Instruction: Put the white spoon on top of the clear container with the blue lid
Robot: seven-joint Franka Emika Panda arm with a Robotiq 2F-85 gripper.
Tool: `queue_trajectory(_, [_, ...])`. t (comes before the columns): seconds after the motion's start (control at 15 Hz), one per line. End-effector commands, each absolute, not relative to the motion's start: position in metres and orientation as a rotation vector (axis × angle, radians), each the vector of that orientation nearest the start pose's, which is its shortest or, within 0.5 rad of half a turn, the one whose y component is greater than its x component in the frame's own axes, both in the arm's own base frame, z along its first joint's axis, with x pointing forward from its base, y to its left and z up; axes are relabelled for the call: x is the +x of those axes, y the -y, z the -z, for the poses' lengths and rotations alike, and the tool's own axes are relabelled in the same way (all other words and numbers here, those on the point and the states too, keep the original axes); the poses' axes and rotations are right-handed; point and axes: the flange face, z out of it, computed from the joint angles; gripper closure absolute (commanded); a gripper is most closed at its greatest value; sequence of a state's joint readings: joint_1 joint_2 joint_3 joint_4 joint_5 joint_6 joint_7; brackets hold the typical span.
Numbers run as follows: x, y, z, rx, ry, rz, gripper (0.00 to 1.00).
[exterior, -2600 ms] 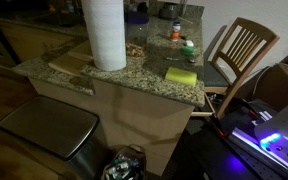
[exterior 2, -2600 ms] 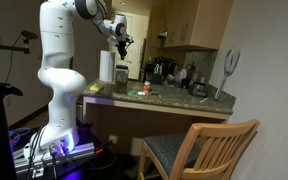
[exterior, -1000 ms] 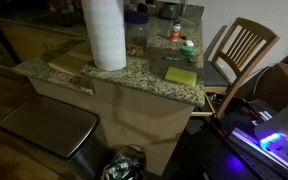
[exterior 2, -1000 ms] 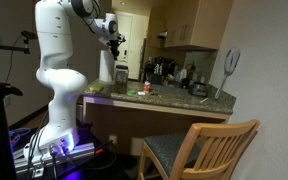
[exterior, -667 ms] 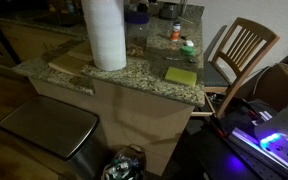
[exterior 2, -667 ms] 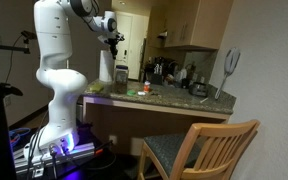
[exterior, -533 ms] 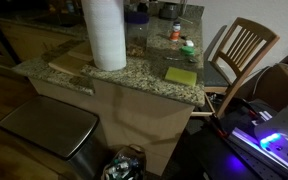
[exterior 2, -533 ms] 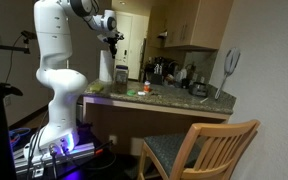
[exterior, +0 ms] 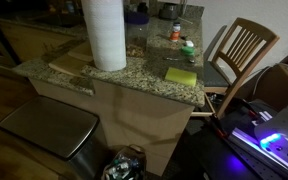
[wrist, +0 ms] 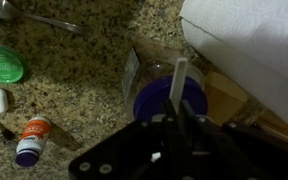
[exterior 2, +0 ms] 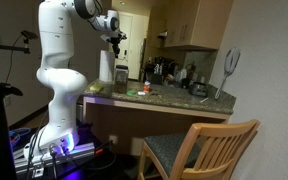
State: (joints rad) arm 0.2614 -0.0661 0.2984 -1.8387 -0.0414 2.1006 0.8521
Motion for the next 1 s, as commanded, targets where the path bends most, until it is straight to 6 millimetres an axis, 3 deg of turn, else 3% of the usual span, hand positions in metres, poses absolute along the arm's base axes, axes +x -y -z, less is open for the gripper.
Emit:
queue_trajectory(0.0, [0.527, -0.314, -0.553, -2.949, -0.455, 0.388, 0.97])
queue_trajectory(0.33, [0.535, -0.337, -0.517, -2.973, -0.404, 0.416, 0.97])
queue_trajectory(0.6, [0.53, -0.341, -0.515, -3.008, -0.419, 0.456, 0.97])
queue_trajectory(0.67, [0.53, -0.337, -0.514, -3.023, -0.435, 0.47, 0.64])
queue_trajectory(0.73, [0.53, -0.334, -0.514, -3.036, -0.457, 0.479, 0.64])
queue_trajectory(0.93, [0.529, -0.326, -0.529, -3.031, -0.489, 0.523, 0.43])
